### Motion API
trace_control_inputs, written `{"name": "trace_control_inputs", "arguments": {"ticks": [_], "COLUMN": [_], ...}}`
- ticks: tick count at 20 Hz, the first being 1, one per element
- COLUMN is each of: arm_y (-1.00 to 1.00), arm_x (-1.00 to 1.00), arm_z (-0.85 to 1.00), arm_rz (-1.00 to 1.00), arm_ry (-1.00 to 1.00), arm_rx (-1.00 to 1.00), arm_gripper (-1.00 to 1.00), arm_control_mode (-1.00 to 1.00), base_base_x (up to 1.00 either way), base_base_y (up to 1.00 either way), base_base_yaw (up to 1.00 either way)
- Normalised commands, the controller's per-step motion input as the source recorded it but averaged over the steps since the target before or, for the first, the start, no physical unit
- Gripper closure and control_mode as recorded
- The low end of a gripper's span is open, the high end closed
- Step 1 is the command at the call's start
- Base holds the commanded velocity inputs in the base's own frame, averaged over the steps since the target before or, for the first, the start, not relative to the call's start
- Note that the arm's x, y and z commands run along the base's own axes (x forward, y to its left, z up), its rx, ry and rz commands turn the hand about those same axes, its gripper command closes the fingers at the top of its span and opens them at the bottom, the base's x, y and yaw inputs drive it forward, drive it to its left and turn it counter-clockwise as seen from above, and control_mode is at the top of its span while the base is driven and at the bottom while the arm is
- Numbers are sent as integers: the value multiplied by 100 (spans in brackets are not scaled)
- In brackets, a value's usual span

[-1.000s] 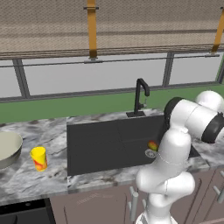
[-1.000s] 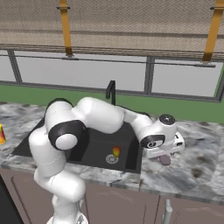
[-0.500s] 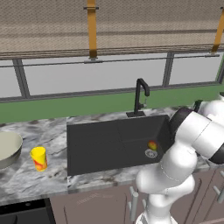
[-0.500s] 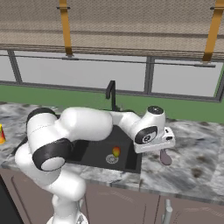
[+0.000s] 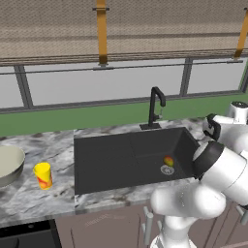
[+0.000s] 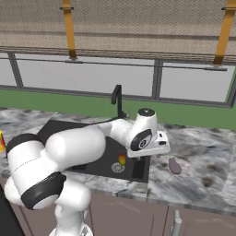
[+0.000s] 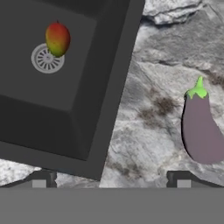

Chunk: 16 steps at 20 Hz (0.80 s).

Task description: Remove the mango and eggplant from the sink. Then move the bowl and cup from the counter to the sink for washing.

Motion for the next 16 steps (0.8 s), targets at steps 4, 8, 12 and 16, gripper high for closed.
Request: {"name": "trace_control_inputs", "arguments": {"ticks": [4,8,12,16], "arm_y": [56,54,50,46], "arm_x": [-4,-1,2,9], "arm_z": [3,3,1,0], "arm_rz": [-5,-4,-5,-6], "arm_ry": [-8,-7,-4,-6], "arm_rx": [0,0,0,0], "arm_gripper": [-100,-100,-100,-100], "arm_control_mode": [-100,-100,-100,-100], "base_base_x": [0,0,0,0], "base_base_y": [0,0,0,0], "base_base_yaw": [0,0,0,0]}}
